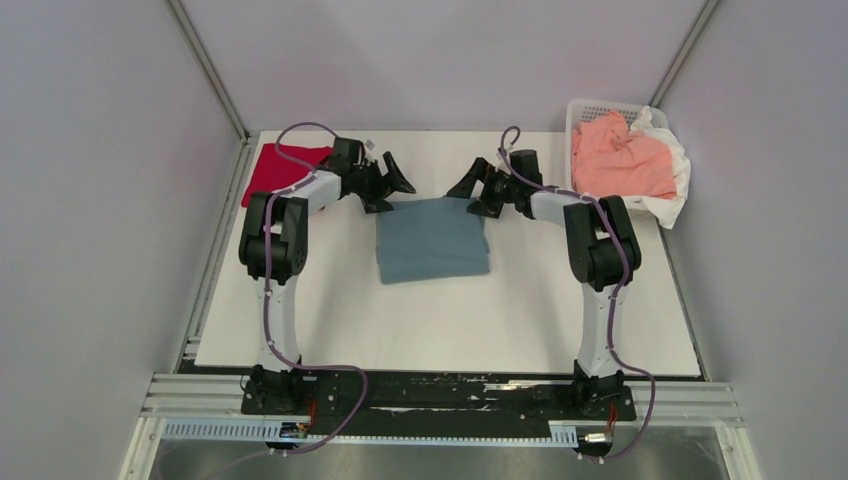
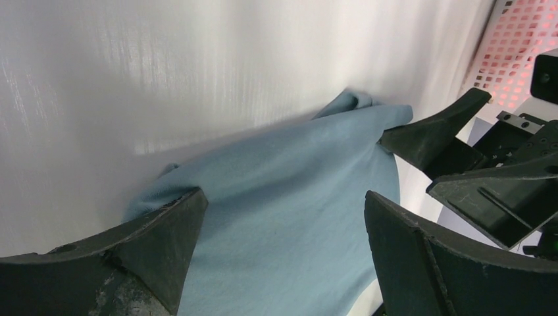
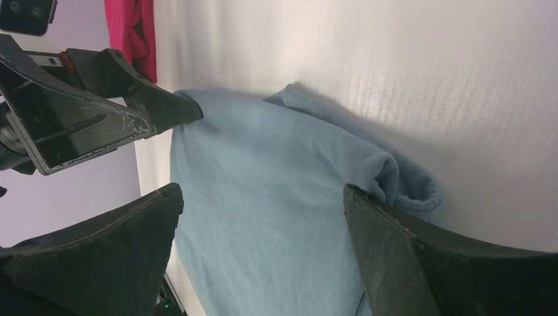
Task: Fold and stack the t-shirts
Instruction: Smooth out wrinkles on the folded tshirt, then put the neatly folded tshirt into the corner of the board with the left arm
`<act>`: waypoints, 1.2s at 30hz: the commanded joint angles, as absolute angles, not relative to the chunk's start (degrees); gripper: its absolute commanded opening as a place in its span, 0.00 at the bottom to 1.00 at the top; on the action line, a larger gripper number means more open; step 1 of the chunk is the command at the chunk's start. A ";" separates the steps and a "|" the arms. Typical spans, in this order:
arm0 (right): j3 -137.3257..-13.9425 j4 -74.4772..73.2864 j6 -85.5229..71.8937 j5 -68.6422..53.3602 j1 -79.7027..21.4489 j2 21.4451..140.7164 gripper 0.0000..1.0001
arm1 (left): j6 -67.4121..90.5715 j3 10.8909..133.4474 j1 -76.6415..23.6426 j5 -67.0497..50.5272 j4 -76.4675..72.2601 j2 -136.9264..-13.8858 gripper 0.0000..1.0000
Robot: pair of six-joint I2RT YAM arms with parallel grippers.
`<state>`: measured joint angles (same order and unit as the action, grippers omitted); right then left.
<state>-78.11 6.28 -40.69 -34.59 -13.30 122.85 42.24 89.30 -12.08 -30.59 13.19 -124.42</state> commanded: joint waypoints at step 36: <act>-30.59 -9.24 -38.14 6.52 -10.00 37.14 1.00 | 42.79 68.00 -24.15 -7.01 15.93 -111.01 0.60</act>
<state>-31.38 -9.41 -38.50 0.36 -10.20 39.31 42.63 64.75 -20.56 -10.28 11.57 -106.28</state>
